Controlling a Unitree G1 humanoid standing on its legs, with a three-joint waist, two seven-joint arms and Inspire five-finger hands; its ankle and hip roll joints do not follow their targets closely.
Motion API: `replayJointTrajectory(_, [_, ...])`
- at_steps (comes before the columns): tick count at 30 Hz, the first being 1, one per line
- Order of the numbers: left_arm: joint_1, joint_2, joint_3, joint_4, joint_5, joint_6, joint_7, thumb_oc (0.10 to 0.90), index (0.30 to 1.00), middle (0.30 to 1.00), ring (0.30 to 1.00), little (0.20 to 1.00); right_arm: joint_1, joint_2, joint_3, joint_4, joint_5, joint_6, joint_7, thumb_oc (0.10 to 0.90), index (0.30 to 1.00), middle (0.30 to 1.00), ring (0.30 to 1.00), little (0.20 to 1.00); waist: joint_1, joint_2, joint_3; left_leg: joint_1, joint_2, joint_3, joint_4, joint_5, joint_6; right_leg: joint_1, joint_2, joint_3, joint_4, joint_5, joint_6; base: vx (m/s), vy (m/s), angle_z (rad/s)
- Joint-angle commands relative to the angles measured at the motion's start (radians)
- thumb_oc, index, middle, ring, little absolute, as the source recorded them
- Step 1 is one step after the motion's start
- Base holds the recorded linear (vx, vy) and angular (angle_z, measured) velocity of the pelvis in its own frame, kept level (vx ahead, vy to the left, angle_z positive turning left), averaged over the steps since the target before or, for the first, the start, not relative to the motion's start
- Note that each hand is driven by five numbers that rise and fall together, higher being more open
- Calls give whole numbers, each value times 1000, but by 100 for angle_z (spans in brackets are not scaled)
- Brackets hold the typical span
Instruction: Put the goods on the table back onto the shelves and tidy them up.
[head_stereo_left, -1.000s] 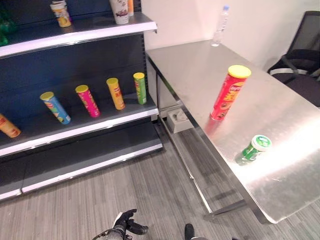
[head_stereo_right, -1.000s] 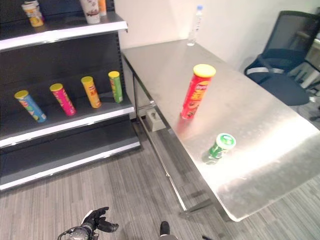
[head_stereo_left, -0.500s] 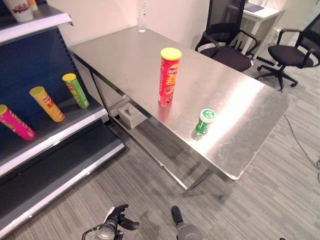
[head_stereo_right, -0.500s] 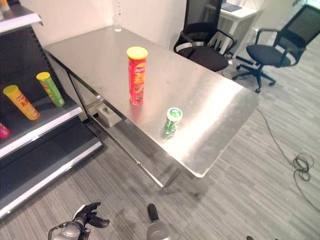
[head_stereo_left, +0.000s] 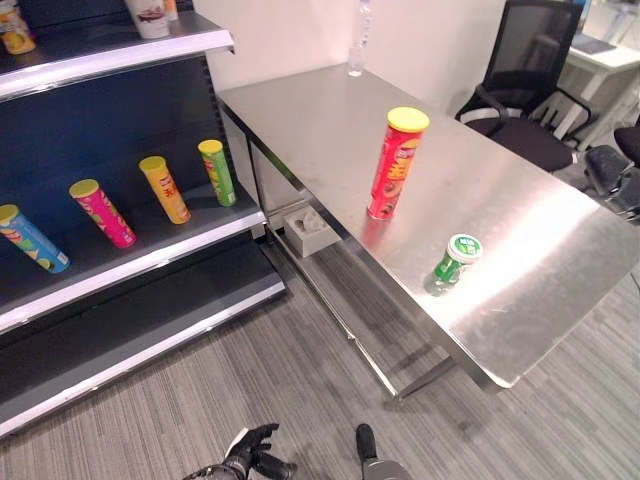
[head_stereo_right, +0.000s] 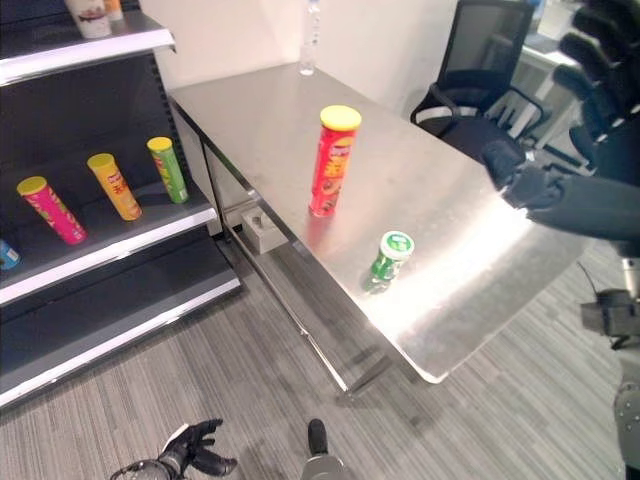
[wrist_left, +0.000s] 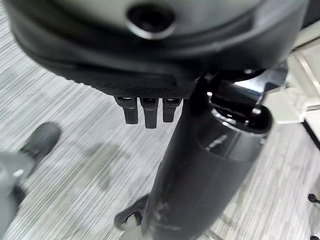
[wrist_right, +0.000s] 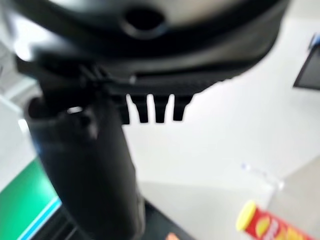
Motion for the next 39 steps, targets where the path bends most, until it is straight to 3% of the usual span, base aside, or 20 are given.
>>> replayJointTrajectory(1, [-79, 38, 13, -29, 4, -51, -5, 800, 900, 900, 900, 900, -41, -23, -50, 13, -87, -13, -26, 800, 900, 900, 900, 900, 8, -18, 13, -6, -31, -4, 3, -58, 30, 53, -30, -52, 51, -108, 96, -14, -20, 20])
replayJointTrajectory(8, [-83, 37, 25, -25, 3, -50, -5, 800, 900, 900, 900, 900, 8, -20, -63, 75, -194, 20, -40, 800, 900, 900, 900, 900, 15, -21, 15, -9, -28, -20, 3, -54, 27, 65, -30, -69, 50, -113, 92, 1, -18, 6])
replayJointTrajectory(20, [-81, 39, 49, -24, 8, -39, -6, 800, 900, 900, 900, 900, 95, 104, -24, 134, -292, 69, -40, 800, 900, 900, 900, 900, 14, -14, 25, -7, -12, -31, 3, -51, 20, 76, -20, -76, 46, -130, 80, 10, -26, 1])
replayJointTrajectory(29, [-87, 40, 39, -19, 26, -27, 4, 800, 900, 900, 900, 900, 23, 185, 103, 278, -455, 84, -155, 800, 900, 900, 900, 900, 41, 2, 28, 0, 0, -41, 3, -49, 13, 97, -6, -82, 31, -144, 67, 30, -41, 0])
replayJointTrajectory(39, [-71, 43, 34, -27, 33, -23, 8, 800, 900, 900, 900, 900, -42, 223, 132, 305, -495, 66, -228, 800, 900, 900, 900, 900, 67, 14, 27, 10, 8, -53, 3, -48, 6, 127, 7, -99, 17, -158, 55, 32, -32, 3])
